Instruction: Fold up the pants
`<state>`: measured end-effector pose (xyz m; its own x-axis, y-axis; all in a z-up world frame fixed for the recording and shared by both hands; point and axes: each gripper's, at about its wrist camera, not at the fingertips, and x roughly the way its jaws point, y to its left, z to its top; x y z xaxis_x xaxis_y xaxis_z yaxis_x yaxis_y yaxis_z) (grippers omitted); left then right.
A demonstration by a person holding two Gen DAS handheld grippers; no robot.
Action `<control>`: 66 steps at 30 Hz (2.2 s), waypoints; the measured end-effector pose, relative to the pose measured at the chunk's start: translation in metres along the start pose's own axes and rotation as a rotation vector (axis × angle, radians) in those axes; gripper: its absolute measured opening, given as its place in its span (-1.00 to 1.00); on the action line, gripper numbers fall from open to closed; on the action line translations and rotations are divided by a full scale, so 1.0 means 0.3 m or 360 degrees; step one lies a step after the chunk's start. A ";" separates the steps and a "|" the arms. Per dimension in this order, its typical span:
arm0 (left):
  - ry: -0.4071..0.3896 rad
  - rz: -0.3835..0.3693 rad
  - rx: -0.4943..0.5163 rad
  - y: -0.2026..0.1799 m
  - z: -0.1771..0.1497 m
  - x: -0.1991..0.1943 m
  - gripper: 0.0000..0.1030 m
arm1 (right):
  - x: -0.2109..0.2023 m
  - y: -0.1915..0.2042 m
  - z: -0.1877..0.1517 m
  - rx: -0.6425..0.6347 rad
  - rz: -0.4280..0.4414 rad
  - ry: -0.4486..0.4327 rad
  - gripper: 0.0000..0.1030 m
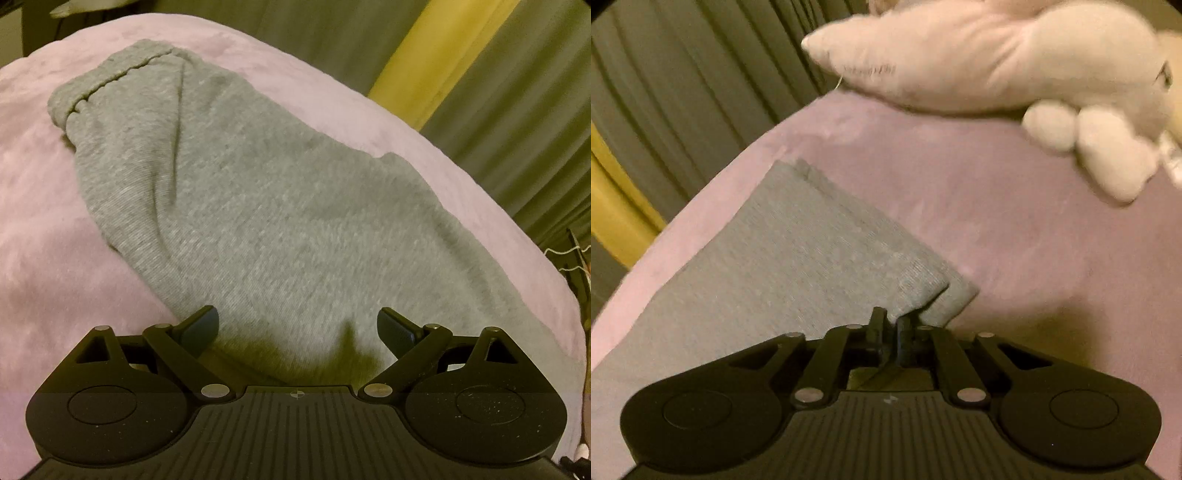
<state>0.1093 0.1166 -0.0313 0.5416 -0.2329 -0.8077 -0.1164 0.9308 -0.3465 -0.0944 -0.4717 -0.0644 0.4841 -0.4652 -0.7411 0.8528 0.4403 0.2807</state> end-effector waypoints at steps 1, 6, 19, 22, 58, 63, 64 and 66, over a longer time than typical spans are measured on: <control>0.0003 0.0002 0.0001 0.000 -0.001 0.003 0.88 | -0.016 0.013 -0.002 -0.0029 -0.0030 -0.0020 -0.77; 0.0010 0.0027 0.0049 -0.016 -0.006 0.005 0.88 | -0.130 0.034 -0.022 -0.0115 0.0002 -0.0135 -0.77; 0.0076 0.0261 0.0546 -0.153 -0.078 0.062 0.88 | -0.058 0.327 -0.069 -0.0635 0.0328 0.0122 -0.48; 0.0119 0.0305 0.0571 -0.154 -0.083 0.077 0.88 | -0.007 0.387 -0.094 -0.0802 0.0236 0.0281 -0.43; 0.0172 0.0414 0.0580 -0.143 -0.082 0.097 0.93 | 0.019 0.460 -0.144 -0.1233 0.0097 0.0405 0.86; 0.0162 0.0395 0.0548 -0.131 -0.077 0.092 0.93 | -0.039 0.463 -0.114 -0.1122 0.0199 0.0381 0.86; 0.0160 0.0392 0.0544 -0.130 -0.075 0.090 0.93 | -0.048 0.478 -0.117 -0.1118 0.0224 0.0362 0.86; 0.0151 0.0387 0.0534 -0.131 -0.074 0.084 0.93 | -0.047 0.522 -0.128 -0.1135 0.0239 0.0325 0.87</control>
<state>0.1089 0.0679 -0.0487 0.4509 -0.0055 -0.8926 0.0547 0.9983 0.0215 0.0247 -0.3667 -0.0333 0.4797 -0.2400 -0.8440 0.4137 0.9101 -0.0237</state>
